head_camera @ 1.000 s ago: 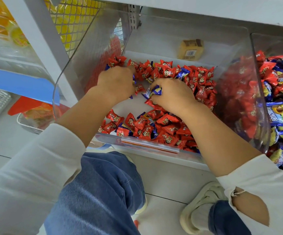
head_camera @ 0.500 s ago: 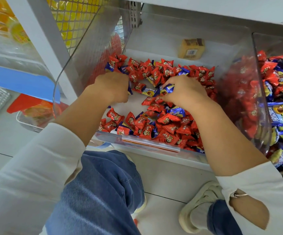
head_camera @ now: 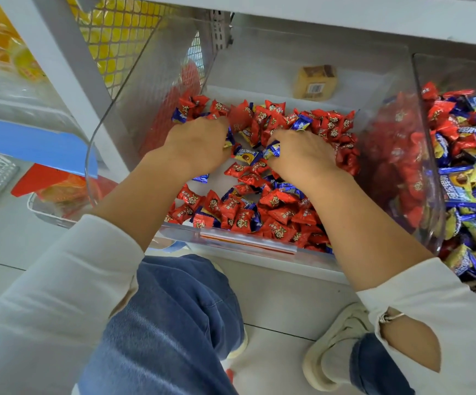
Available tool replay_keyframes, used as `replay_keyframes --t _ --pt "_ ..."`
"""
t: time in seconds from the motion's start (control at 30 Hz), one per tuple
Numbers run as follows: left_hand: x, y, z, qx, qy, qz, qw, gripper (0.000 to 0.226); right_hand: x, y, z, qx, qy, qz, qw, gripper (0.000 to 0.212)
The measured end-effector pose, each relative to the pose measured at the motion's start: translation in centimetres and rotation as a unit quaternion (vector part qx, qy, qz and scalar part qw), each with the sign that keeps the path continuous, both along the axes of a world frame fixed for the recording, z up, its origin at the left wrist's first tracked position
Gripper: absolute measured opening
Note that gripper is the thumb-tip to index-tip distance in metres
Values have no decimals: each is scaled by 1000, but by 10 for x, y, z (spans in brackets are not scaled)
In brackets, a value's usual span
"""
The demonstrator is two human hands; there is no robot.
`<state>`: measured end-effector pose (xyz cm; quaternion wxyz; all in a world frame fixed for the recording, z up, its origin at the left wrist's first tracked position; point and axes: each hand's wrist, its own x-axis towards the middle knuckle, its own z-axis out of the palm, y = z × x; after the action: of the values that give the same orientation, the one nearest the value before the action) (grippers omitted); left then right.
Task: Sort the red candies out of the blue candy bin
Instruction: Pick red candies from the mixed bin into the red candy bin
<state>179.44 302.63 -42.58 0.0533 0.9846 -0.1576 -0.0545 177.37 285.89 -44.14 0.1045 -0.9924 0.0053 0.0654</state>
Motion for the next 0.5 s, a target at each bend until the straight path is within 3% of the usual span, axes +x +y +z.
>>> replay_keyframes --t 0.1,0.2,0.33,0.5 --pt "2 7 -1 79 -13 39 996 23 -1 1 1 -12 1 -6 1000 31" --pt "2 14 -5 128 78 51 987 35 0 2 2 -25 8 -1 1000 37" --pt "3 12 -11 119 165 21 979 45 1 4 3 -36 24 -6 999 32" --pt "3 -3 -1 -3 84 -14 996 43 1 5 5 -39 38 -4 999 28"
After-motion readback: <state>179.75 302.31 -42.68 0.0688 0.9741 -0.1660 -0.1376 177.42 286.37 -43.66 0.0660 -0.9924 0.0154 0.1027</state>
